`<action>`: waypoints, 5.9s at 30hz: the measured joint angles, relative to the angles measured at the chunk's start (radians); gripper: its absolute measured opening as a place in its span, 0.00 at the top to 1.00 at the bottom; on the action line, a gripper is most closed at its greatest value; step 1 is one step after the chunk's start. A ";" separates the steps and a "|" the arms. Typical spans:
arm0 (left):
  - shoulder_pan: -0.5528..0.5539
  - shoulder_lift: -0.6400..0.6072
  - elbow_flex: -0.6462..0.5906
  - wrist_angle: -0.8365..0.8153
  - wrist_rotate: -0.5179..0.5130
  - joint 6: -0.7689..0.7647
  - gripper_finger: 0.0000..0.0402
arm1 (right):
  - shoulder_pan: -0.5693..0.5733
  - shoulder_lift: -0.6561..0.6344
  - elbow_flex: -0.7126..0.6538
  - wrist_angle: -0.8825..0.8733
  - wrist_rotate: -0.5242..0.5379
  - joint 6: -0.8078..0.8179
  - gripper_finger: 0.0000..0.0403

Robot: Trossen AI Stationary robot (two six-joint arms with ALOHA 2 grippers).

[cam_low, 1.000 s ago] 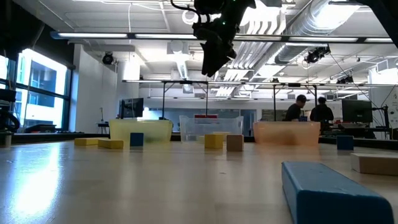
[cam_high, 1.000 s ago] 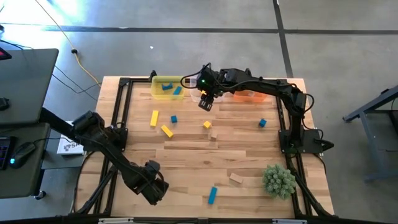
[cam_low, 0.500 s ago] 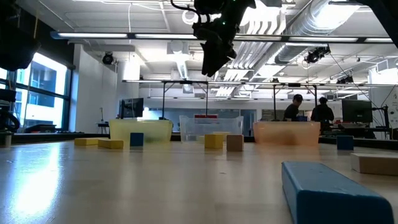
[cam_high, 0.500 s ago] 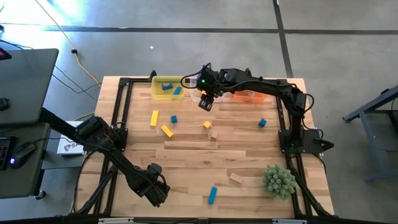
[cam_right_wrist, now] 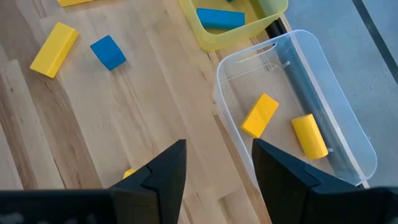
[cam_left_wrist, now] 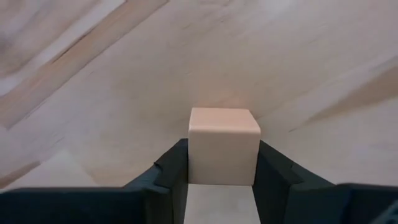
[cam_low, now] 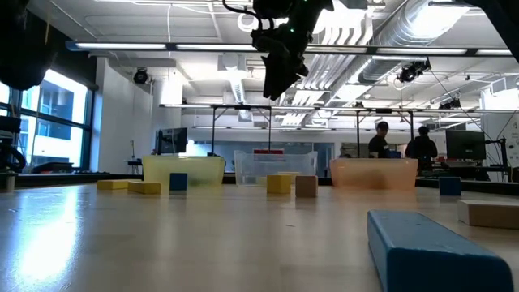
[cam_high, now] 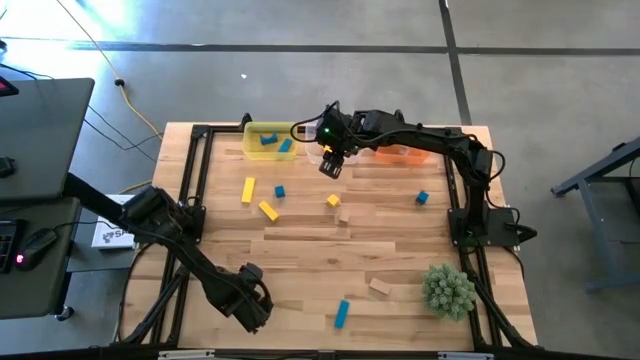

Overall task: Sort & place blocks by color
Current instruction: Put the brown block into the orange bin

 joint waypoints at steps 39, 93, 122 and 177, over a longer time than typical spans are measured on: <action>0.841 -0.624 0.000 -0.013 -0.250 1.176 0.73 | 0.000 0.000 0.000 0.086 -0.216 -0.154 0.50; 1.667 -0.618 0.000 0.642 1.144 1.279 0.73 | 0.163 -0.054 0.000 0.729 0.192 -0.385 0.46; 1.657 -0.617 0.000 0.652 1.196 1.216 0.72 | 0.177 -0.053 0.000 0.838 0.111 -0.413 0.69; 1.615 -0.610 0.000 0.705 1.081 1.260 0.47 | 0.227 -0.051 0.001 0.651 0.492 -0.357 0.74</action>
